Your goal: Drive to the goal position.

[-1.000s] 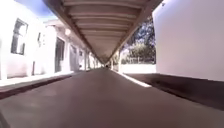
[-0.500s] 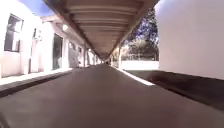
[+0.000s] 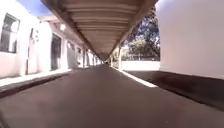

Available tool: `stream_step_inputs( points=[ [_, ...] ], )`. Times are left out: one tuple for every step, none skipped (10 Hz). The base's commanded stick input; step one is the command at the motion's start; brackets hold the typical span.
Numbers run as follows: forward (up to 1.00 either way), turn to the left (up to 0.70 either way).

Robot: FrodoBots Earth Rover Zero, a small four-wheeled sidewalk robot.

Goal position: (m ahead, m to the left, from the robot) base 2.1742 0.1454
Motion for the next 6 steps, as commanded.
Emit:
stream_step_inputs(
  points=[
    [0.5, 0.5],
    [0.5, 0.5],
    [0.5, 0.5],
    [0.5, 0.5],
    [0.5, 0.5],
    [0.5, 0.3]
  ],
)
